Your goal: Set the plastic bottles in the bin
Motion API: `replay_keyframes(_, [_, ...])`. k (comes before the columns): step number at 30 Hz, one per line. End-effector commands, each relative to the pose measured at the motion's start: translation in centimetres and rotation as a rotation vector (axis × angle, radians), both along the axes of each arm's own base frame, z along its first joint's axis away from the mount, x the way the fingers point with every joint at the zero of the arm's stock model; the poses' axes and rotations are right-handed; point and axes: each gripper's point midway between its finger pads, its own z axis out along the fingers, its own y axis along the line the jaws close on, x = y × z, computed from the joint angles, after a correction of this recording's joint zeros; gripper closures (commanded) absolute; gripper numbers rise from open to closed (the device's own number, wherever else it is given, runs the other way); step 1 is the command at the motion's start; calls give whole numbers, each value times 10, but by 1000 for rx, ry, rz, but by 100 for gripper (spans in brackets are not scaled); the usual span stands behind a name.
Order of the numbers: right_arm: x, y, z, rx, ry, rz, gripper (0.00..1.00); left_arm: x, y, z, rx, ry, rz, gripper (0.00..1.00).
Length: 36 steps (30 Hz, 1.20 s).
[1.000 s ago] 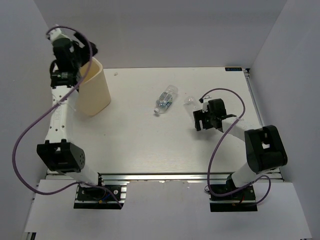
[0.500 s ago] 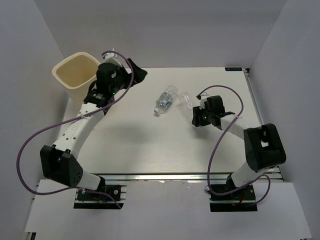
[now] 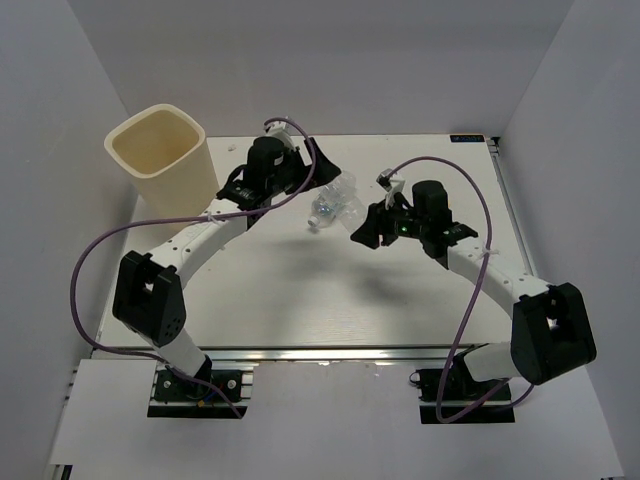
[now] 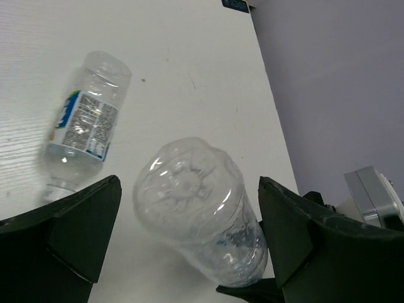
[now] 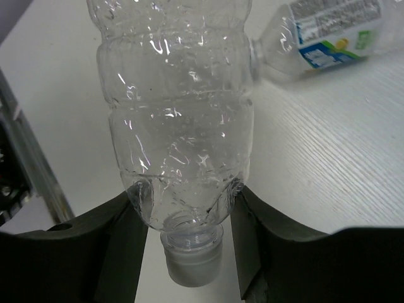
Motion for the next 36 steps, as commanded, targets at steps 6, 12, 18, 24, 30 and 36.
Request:
replay_keyframes(6, [-8,43,68,192,-116,194,92,-13,-27,31,-64,-60,-68,2])
replay_keyframes(12, [-14,53,75,247,-108,216,86,-18,-24,33,-55,-70,-73,27])
replay_keyframes(18, [-15,45,62,197,-78,161,11,-18,-7,49,-22,-98,-3,62])
replay_keyframes(24, [-30,28,56,131,-68,131,11,3,45,85,46,-151,169,62])
replay_keyframes(30, [-22,5,61,48,-127,5,11,25,160,166,161,-292,443,67])
replay_keyframes(36, [-10,-16,43,-36,-79,-114,11,21,325,228,318,-372,979,65])
